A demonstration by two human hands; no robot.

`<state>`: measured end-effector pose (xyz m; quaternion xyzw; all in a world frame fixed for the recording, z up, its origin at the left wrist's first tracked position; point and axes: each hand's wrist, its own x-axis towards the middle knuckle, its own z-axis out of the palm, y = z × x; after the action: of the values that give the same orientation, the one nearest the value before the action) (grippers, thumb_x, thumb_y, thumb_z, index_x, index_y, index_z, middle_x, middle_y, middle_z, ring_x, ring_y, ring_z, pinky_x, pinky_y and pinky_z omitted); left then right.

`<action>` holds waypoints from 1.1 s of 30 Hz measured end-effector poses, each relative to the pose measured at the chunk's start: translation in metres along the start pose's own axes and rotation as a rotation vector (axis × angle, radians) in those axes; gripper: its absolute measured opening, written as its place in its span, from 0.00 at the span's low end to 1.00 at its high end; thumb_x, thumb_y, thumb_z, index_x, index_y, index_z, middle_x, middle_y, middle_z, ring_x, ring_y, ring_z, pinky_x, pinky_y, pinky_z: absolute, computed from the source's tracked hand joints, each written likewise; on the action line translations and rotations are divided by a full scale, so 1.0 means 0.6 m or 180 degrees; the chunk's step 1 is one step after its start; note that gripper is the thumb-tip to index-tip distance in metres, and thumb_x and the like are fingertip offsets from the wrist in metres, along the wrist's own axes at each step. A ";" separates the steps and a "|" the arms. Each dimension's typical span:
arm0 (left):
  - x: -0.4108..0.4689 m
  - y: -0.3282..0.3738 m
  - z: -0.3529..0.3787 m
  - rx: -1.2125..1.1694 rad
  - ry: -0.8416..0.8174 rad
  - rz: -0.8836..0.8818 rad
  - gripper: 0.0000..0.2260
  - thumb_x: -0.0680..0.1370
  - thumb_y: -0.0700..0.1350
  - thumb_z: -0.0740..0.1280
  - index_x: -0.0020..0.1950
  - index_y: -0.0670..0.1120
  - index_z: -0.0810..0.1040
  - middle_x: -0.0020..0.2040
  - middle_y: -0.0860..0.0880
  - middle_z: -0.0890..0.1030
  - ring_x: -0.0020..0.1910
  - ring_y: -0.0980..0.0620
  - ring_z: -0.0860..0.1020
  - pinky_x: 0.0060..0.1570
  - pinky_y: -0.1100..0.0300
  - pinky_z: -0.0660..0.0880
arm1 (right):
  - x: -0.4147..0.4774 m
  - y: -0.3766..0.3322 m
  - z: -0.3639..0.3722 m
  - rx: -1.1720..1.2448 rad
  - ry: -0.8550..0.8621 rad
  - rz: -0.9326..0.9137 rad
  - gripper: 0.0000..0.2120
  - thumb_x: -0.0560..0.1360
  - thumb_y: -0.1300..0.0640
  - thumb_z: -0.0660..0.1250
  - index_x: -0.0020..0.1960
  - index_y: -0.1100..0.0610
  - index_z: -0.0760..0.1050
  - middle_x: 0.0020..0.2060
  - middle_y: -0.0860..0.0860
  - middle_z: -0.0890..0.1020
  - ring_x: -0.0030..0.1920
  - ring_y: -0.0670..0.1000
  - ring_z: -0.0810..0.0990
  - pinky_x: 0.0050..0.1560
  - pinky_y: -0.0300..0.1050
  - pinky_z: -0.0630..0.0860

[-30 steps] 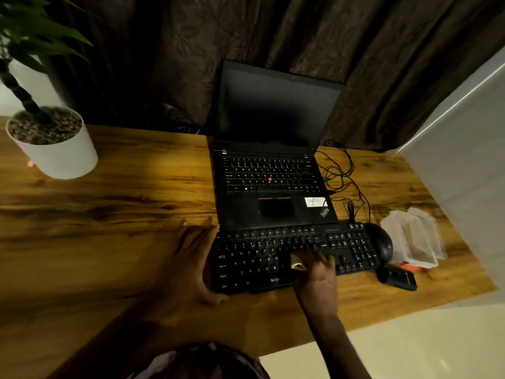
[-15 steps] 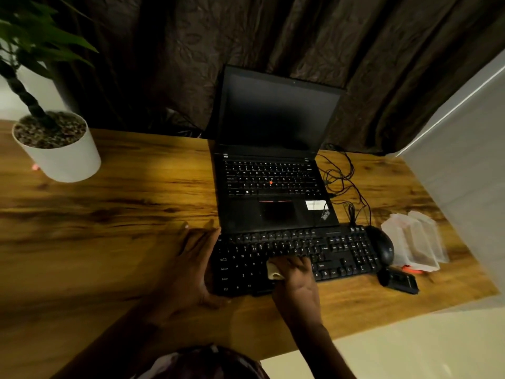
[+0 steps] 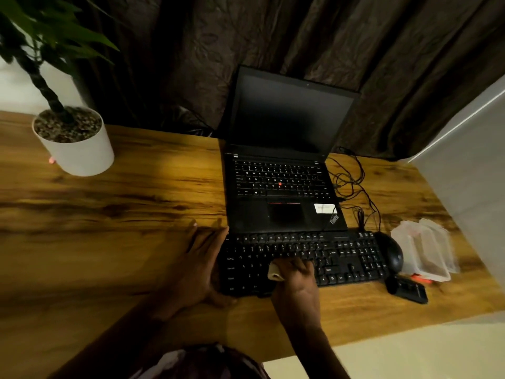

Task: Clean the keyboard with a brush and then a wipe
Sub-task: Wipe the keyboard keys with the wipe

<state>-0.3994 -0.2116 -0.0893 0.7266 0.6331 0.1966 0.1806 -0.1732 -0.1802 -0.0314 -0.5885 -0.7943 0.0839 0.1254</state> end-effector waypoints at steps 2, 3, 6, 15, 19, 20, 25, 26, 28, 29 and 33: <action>0.001 -0.005 0.002 0.0014 -0.0014 0.0055 0.67 0.55 0.82 0.66 0.81 0.43 0.48 0.77 0.46 0.63 0.78 0.47 0.57 0.76 0.37 0.45 | -0.005 -0.029 0.009 0.0150 0.0047 -0.0141 0.22 0.60 0.69 0.67 0.51 0.53 0.81 0.47 0.51 0.81 0.48 0.54 0.74 0.41 0.41 0.73; 0.002 -0.007 0.004 0.0040 -0.0035 0.0085 0.68 0.55 0.81 0.67 0.81 0.43 0.48 0.77 0.46 0.63 0.78 0.47 0.56 0.76 0.37 0.45 | -0.008 -0.043 0.014 0.0221 0.0039 -0.0234 0.21 0.62 0.67 0.62 0.51 0.53 0.81 0.48 0.50 0.81 0.48 0.52 0.73 0.41 0.41 0.73; 0.005 -0.007 0.005 0.0095 -0.0068 0.0087 0.68 0.53 0.79 0.68 0.81 0.41 0.50 0.76 0.46 0.65 0.77 0.48 0.56 0.76 0.39 0.42 | -0.011 -0.058 0.018 0.0335 -0.0023 -0.0417 0.22 0.62 0.66 0.60 0.52 0.52 0.80 0.49 0.49 0.80 0.49 0.52 0.73 0.41 0.41 0.75; 0.011 -0.008 0.003 0.0234 -0.0160 0.0108 0.65 0.55 0.78 0.65 0.78 0.37 0.54 0.75 0.42 0.68 0.74 0.45 0.60 0.73 0.38 0.44 | -0.011 -0.101 0.016 0.0448 -0.0250 -0.0473 0.17 0.66 0.54 0.57 0.48 0.55 0.82 0.46 0.52 0.82 0.50 0.55 0.76 0.40 0.44 0.75; 0.013 -0.011 0.006 0.0299 -0.0236 0.0087 0.66 0.53 0.80 0.63 0.78 0.36 0.55 0.74 0.43 0.69 0.74 0.44 0.60 0.72 0.35 0.45 | -0.007 -0.092 0.018 0.0438 -0.0184 -0.0491 0.15 0.65 0.60 0.61 0.49 0.52 0.81 0.47 0.49 0.81 0.50 0.54 0.76 0.42 0.44 0.77; 0.013 -0.010 0.004 0.0310 -0.0215 0.0084 0.66 0.54 0.80 0.63 0.78 0.36 0.56 0.73 0.42 0.69 0.73 0.44 0.60 0.72 0.36 0.45 | -0.005 -0.087 0.021 0.0431 -0.0132 -0.0423 0.16 0.64 0.63 0.63 0.49 0.51 0.81 0.48 0.49 0.80 0.50 0.54 0.77 0.42 0.43 0.76; 0.012 -0.014 0.006 0.0393 -0.0260 0.0148 0.64 0.56 0.80 0.64 0.78 0.35 0.57 0.74 0.43 0.68 0.74 0.44 0.61 0.72 0.35 0.46 | -0.017 -0.114 0.016 0.0417 -0.0285 -0.0753 0.16 0.68 0.44 0.60 0.46 0.51 0.80 0.47 0.47 0.80 0.51 0.52 0.74 0.39 0.44 0.78; 0.012 -0.016 0.008 0.0401 -0.0263 0.0161 0.64 0.57 0.80 0.63 0.78 0.36 0.56 0.74 0.43 0.68 0.74 0.43 0.61 0.72 0.34 0.47 | -0.019 -0.114 0.014 0.0421 -0.0287 -0.0826 0.16 0.67 0.45 0.59 0.46 0.51 0.80 0.47 0.47 0.80 0.51 0.52 0.75 0.39 0.44 0.78; 0.012 -0.015 0.009 0.0369 -0.0250 0.0152 0.64 0.58 0.81 0.62 0.78 0.36 0.57 0.74 0.43 0.69 0.74 0.43 0.63 0.72 0.33 0.48 | -0.023 -0.102 0.013 0.0367 -0.0312 -0.0853 0.16 0.64 0.51 0.60 0.48 0.51 0.80 0.48 0.48 0.80 0.51 0.53 0.76 0.40 0.43 0.78; 0.011 -0.014 0.009 0.0346 -0.0230 0.0142 0.64 0.58 0.81 0.62 0.78 0.35 0.57 0.73 0.43 0.69 0.74 0.43 0.63 0.72 0.33 0.49 | -0.024 -0.094 0.016 0.0325 -0.0298 -0.0819 0.17 0.62 0.55 0.60 0.49 0.50 0.79 0.49 0.47 0.79 0.51 0.53 0.76 0.42 0.43 0.78; 0.010 -0.013 0.005 0.0290 -0.0137 0.0177 0.62 0.61 0.80 0.61 0.78 0.35 0.56 0.73 0.42 0.69 0.74 0.43 0.63 0.72 0.33 0.48 | -0.035 -0.094 0.026 0.0295 -0.0267 -0.0808 0.19 0.64 0.59 0.57 0.51 0.51 0.79 0.50 0.48 0.78 0.51 0.53 0.74 0.42 0.44 0.77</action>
<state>-0.4037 -0.2045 -0.0956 0.7555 0.6169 0.1568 0.1554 -0.2235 -0.2167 -0.0323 -0.4729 -0.8622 0.1284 0.1287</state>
